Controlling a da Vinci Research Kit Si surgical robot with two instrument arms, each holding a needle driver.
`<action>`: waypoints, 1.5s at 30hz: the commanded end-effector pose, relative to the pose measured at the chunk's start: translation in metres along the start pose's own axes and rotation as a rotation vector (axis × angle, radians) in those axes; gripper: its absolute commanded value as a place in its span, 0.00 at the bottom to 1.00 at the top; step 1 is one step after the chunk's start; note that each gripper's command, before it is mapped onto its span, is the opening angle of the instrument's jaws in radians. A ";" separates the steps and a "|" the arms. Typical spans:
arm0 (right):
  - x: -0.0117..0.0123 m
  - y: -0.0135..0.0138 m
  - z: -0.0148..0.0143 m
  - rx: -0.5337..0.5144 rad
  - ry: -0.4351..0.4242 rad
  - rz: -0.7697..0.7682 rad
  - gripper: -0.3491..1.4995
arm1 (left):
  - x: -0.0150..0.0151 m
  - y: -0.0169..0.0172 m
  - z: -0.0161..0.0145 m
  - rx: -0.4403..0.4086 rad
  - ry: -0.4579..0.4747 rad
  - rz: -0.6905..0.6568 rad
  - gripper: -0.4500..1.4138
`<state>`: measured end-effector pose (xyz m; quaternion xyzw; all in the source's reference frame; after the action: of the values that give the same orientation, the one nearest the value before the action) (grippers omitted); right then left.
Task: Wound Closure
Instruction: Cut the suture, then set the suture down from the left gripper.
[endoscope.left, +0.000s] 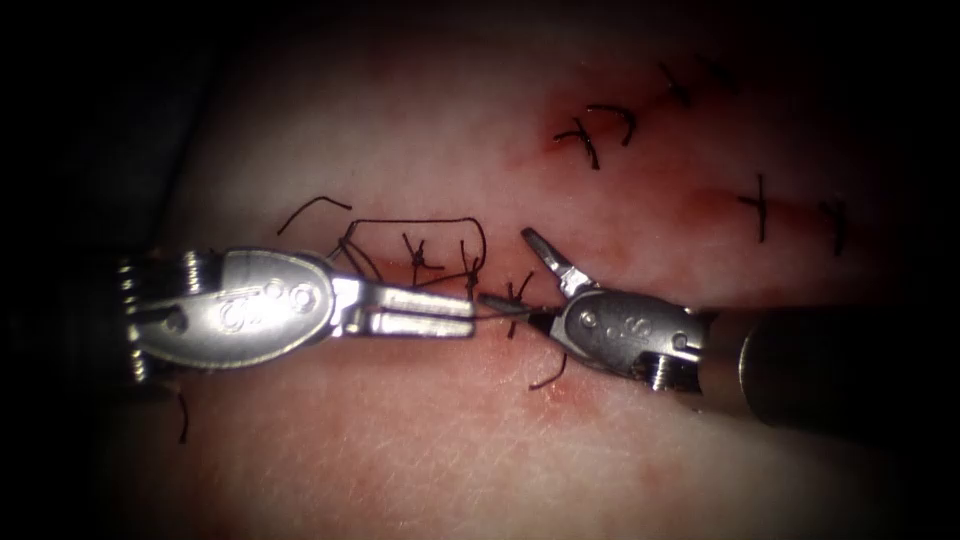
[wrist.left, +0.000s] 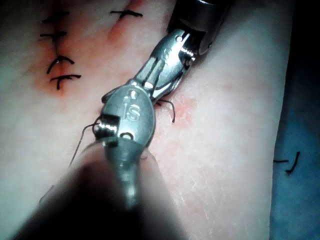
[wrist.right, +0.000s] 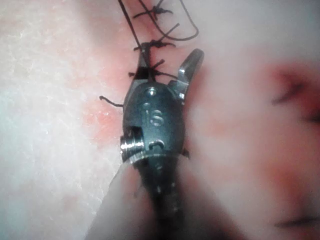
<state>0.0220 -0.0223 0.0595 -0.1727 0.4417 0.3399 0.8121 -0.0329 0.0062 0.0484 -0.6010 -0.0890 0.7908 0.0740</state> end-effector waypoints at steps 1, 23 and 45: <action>-0.0005 -0.0009 0.0006 0.001 0.001 0.003 0.59 | -0.0006 0.0000 0.0008 0.001 0.004 0.000 0.00; -0.0005 0.0044 -0.0092 0.099 0.055 -0.122 0.90 | -0.0060 0.0118 -0.0012 -0.153 -0.038 0.069 0.00; -0.0004 0.0076 -0.0109 0.080 0.127 -0.077 0.99 | -0.0215 0.0142 -0.0113 -0.111 -0.285 -0.244 0.99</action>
<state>0.0092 -0.0229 0.0531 -0.1808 0.4994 0.2812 0.7993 -0.0148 -0.0101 0.0609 -0.4770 -0.2026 0.8432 0.1428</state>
